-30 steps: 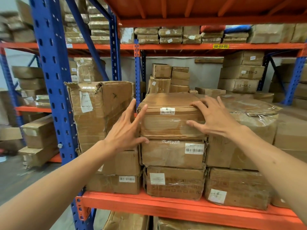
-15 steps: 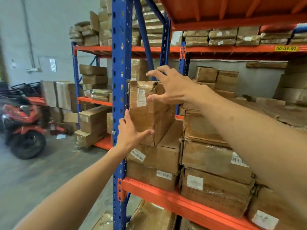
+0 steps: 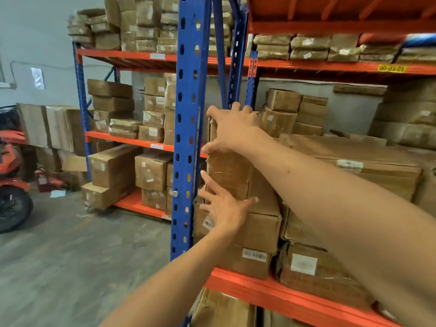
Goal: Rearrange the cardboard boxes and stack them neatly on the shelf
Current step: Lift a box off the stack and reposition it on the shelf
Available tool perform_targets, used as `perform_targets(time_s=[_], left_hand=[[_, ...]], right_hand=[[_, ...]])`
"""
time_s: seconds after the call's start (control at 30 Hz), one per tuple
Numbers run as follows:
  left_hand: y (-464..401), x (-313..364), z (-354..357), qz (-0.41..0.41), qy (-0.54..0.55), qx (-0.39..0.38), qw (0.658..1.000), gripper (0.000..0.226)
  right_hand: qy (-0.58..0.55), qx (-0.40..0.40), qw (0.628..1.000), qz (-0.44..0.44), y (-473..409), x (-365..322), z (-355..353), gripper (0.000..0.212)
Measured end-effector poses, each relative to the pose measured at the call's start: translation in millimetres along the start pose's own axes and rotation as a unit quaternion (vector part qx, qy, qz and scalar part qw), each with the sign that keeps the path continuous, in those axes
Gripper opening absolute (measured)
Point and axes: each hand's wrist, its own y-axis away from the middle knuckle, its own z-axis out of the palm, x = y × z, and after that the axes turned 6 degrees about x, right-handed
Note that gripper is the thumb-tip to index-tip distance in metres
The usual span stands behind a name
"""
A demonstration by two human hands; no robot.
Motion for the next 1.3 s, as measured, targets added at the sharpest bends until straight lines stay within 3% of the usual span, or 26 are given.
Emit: perform_targets(time_s=[0.07,0.17,0.23,0.5,0.63,0.8,0.9,0.93,1.0,1.07,1.13,1.2,1.3], left_hand=[[-0.9,-1.6,5.1,0.012,-0.002,0.036,0.999,0.141],[-5.9,-5.8,3.6,0.057,0.013,0.055,0.997,0.133],[-12.1,-4.2,-3.0,0.106,0.024,0.062,0.992,0.129],[-4.3,50.7,-24.9,0.243,0.025,0.091,0.965,0.121],[-9.9,91.9,-39.6,0.368,-0.030,0.098,0.924,0.118],[-6.8,143.6,-38.3,0.515,-0.167,0.060,0.839,0.118],[0.9,155.0,-19.4,0.590,-0.218,0.020,0.777,0.118],[2.0,155.2,-13.5,0.605,-0.216,0.004,0.766,0.118],[-0.4,153.1,-5.6,0.612,-0.172,-0.047,0.770,0.121],[-4.8,148.8,-5.6,0.546,-0.068,-0.130,0.825,0.129],[-9.7,147.1,-8.6,0.440,0.012,-0.168,0.882,0.134],[-9.8,153.3,-12.8,0.403,0.035,-0.195,0.894,0.138],[-9.4,174.5,-17.9,0.433,-0.006,-0.231,0.871,0.144]], right_hand=[[-0.047,0.019,0.998,0.047,-0.6,-0.9,6.0,0.089],[-0.107,0.033,0.981,0.159,-0.2,2.6,9.1,0.106],[-0.136,0.061,0.962,0.228,-2.5,10.5,4.0,0.105],[-0.213,0.188,0.921,0.266,0.2,62.1,-57.5,0.079],[-0.339,0.256,0.841,0.335,29.8,112.2,-83.1,0.068],[-0.510,0.321,0.677,0.423,85.1,173.3,-76.0,0.053],[-0.528,0.318,0.611,0.497,123.7,206.6,-42.7,0.073],[-0.528,0.306,0.615,0.499,134.4,217.4,-33.9,0.082],[-0.502,0.254,0.679,0.472,151.3,240.5,-29.5,0.099],[-0.428,0.172,0.786,0.412,164.5,260.4,-42.0,0.108],[-0.346,0.111,0.865,0.345,174.5,275.0,-57.4,0.105],[-0.298,0.056,0.906,0.296,178.0,283.7,-65.6,0.115],[-0.234,0.001,0.943,0.236,169.4,282.8,-72.3,0.129]])
